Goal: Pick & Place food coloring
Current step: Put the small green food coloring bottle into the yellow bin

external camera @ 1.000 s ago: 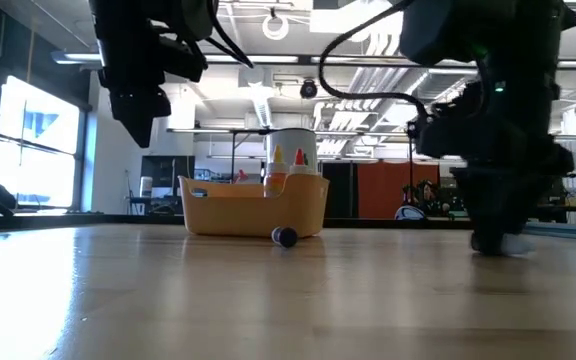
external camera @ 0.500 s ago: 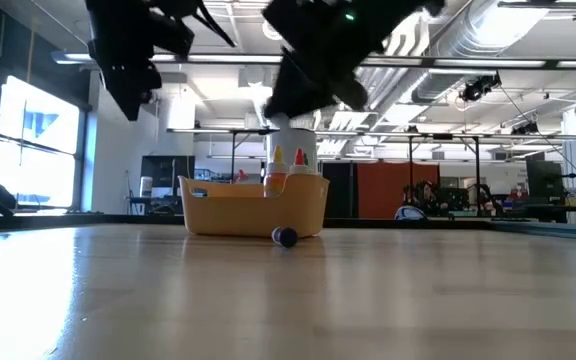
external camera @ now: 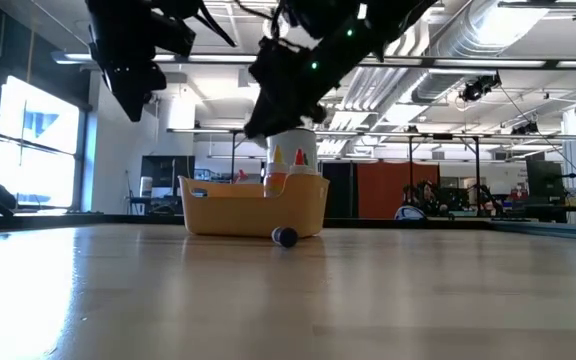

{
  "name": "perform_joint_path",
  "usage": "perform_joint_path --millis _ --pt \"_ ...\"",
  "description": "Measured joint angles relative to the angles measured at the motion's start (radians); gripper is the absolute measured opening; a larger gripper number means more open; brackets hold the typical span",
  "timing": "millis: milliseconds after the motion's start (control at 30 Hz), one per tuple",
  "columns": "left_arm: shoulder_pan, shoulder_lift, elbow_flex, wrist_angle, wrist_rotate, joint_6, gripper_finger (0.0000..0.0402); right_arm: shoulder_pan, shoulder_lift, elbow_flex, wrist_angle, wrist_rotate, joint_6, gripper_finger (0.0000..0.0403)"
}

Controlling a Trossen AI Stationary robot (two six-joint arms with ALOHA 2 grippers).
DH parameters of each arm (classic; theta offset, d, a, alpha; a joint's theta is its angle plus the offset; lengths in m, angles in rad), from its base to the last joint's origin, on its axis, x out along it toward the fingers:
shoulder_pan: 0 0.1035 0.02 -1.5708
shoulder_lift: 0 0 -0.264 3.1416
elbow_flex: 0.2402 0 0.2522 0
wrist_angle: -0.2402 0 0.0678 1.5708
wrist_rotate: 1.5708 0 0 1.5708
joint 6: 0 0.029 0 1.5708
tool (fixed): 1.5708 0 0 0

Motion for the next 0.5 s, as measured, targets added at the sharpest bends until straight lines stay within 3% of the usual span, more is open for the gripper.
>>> perform_joint_path --millis 233,500 --pt "0.000 0.000 0.000 0.008 -0.034 0.000 0.0136 0.001 0.056 0.000 0.133 -0.029 -0.161 0.0080" --pt "0.000 0.000 0.000 0.012 -0.039 0.000 0.0136 0.004 0.059 0.000 0.045 -0.108 -0.080 0.0080"
